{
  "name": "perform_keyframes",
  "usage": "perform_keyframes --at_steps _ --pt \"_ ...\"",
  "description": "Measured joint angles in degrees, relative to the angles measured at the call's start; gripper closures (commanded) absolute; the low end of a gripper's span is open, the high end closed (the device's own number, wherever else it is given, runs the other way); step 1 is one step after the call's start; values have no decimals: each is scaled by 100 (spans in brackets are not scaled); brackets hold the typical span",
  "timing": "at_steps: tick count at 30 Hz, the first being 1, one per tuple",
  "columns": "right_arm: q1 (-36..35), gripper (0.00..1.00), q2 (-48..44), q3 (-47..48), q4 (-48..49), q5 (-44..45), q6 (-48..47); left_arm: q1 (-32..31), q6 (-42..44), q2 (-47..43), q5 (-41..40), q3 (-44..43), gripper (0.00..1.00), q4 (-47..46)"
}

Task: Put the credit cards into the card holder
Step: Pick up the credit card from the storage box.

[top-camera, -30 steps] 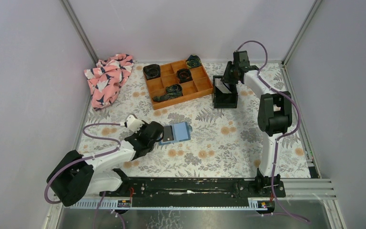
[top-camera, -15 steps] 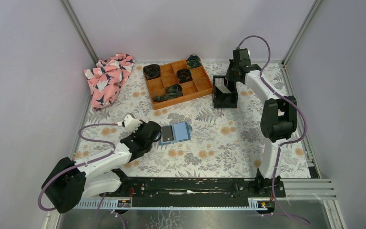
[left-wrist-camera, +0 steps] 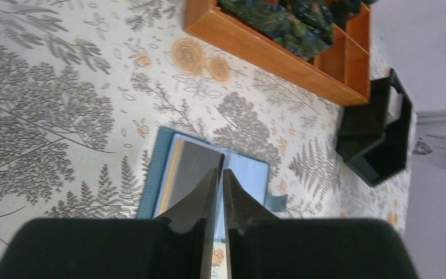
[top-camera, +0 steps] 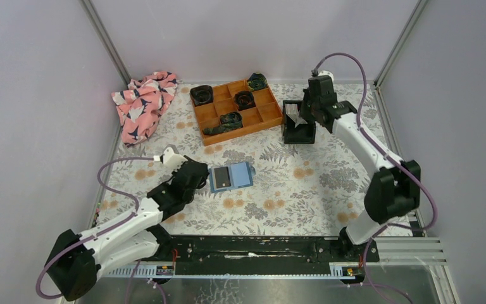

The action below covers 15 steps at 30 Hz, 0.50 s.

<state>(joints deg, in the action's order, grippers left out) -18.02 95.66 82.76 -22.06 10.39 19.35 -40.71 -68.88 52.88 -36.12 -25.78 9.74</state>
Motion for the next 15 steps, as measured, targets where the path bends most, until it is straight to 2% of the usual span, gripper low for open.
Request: perform_keyframes --at_steps 3,7,10,15 --pt "-262 100 -789 -605 31 -149 -4 0 391 -262 245 22 77 -160" --pt "-669 100 -2015 -1565 210 -809 66 0 977 -483 706 44 53 -557" --pt "-892 100 -2774 -2240 313 -1495 203 0 1478 -501 1290 52 41 -973" --pt "-1314 100 -3272 -2922 374 -2592 393 0 2166 -299 2369 55 26 -1641"
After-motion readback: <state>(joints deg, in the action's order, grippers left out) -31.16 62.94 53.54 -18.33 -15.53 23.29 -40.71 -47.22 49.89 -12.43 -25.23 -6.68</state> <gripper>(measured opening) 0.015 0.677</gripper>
